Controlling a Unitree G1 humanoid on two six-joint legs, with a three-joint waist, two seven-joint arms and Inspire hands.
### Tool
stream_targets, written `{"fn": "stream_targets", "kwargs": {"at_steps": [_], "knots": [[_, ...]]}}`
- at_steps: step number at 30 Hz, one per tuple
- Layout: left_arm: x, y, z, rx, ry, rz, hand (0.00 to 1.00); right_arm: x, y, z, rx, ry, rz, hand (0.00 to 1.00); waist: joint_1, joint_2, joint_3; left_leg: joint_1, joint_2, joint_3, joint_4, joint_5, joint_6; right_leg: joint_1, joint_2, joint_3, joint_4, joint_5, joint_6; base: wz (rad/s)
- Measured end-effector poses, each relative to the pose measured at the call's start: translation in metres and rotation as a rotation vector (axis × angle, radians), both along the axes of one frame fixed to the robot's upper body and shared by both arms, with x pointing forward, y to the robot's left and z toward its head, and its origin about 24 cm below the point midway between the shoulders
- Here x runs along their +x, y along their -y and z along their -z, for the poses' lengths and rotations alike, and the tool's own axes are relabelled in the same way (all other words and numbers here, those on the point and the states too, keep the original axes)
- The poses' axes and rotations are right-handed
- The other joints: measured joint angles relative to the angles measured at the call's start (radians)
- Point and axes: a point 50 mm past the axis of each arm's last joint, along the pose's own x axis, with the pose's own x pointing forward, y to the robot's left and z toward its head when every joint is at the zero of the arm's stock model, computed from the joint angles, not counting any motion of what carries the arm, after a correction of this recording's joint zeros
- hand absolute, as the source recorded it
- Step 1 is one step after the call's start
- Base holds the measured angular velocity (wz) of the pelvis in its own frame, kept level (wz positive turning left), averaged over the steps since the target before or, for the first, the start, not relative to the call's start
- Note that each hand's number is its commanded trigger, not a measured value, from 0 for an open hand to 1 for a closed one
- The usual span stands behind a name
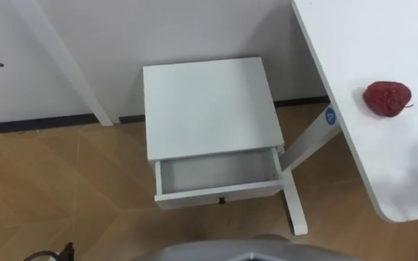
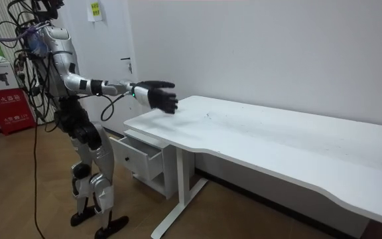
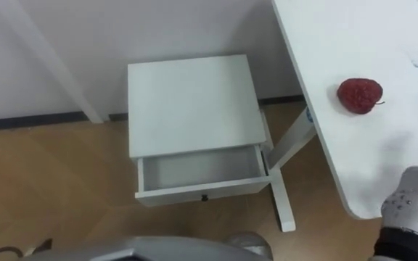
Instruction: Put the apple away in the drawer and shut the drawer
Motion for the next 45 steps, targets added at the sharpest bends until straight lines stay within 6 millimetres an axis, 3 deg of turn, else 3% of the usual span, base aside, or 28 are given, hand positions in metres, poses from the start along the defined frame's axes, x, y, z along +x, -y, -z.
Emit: {"fn": "stream_targets", "kwargs": {"at_steps": [5, 9, 20, 37, 45], "knots": [[-0.005, 0.008, 0.003, -0.016, -0.032, 0.06, 0.0, 0.019, -0.016, -0.006, -0.133, -0.074, -0.161, 0.0, 0.029, -0.024, 0.0055, 0.006, 0.001, 0.0, -0.004, 0.001, -0.001, 0.006, 0.001, -0.002, -0.002, 0.0, 0.0, 0.0], [-0.01, 0.01, 0.003, -0.022, -0.053, 0.064, 0.0, 0.027, -0.024, -0.005, -0.18, -0.1, -0.282, 0.0, 0.036, -0.023, 0.0055, 0.006, 0.001, -0.002, -0.004, 0.001, -0.001, 0.007, 0.0, -0.002, -0.002, 0.0, 0.0, 0.01], [-0.005, 0.01, 0.002, -0.017, -0.032, 0.084, 0.0, 0.039, -0.044, 0.038, -0.108, -0.279, -0.638, 0.0, 0.042, -0.019, 0.0093, 0.015, 0.002, -0.005, -0.005, 0.001, -0.001, 0.021, -0.001, -0.007, -0.005, 0.0, 0.0, 0.02], [-0.007, 0.01, 0.002, -0.033, -0.04, 0.085, 0.0, 0.038, -0.053, 0.057, -0.088, -0.361, -0.789, 0.0, 0.043, -0.023, 0.0089, 0.018, 0.001, -0.003, -0.007, 0.001, -0.001, 0.034, -0.002, -0.012, -0.021, 0.0, 0.0, 0.0], [-0.01, 0.01, 0.002, -0.03, -0.05, 0.081, 0.0, 0.027, -0.053, 0.065, -0.067, -0.398, -0.804, 0.0, 0.051, -0.023, 0.0088, 0.026, 0.002, -0.001, -0.016, 0.001, -0.001, 0.039, -0.002, -0.016, -0.022, 0.0, 0.0, 0.01]]}}
